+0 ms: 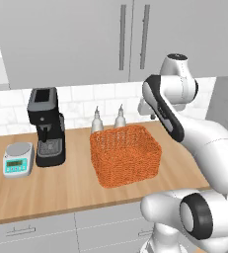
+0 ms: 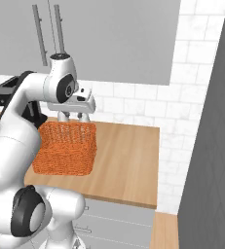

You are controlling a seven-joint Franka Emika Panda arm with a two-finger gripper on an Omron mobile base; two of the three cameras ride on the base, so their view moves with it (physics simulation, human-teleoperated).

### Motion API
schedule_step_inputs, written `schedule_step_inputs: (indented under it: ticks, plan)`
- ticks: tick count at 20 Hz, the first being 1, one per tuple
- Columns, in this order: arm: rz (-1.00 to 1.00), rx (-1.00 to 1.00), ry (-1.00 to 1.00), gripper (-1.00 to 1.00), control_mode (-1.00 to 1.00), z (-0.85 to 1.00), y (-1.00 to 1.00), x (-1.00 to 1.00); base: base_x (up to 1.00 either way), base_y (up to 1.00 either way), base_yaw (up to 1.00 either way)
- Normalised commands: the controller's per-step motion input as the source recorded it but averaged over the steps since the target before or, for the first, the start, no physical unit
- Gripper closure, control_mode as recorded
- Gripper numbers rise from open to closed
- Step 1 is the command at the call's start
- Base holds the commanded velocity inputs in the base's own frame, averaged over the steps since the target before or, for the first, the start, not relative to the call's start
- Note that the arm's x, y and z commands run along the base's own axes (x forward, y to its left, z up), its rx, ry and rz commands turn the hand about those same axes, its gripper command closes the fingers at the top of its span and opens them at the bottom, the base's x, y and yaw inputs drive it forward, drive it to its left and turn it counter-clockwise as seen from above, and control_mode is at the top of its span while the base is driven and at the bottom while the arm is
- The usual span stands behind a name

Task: Open the cabinet, pick up the bread from the cabinet and place it in the basket. Then move the basket to the dining counter.

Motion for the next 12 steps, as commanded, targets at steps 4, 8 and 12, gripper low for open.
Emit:
schedule_step_inputs:
  ticks: [4, 8, 12]
  plan:
    - [0.0, 0.0, 0.0, -1.0, -1.0, 0.0, 0.05, 0.01, 0.0, 0.0, 0.0]
    - [0.0, -0.05, -0.18, -1.0, -1.0, 0.14, 0.12, 0.0, 0.0, 0.0, 0.0]
    - [-0.02, 0.03, -0.43, -1.0, -1.0, 0.47, 0.08, 0.07, 0.0, 0.0, 0.0]
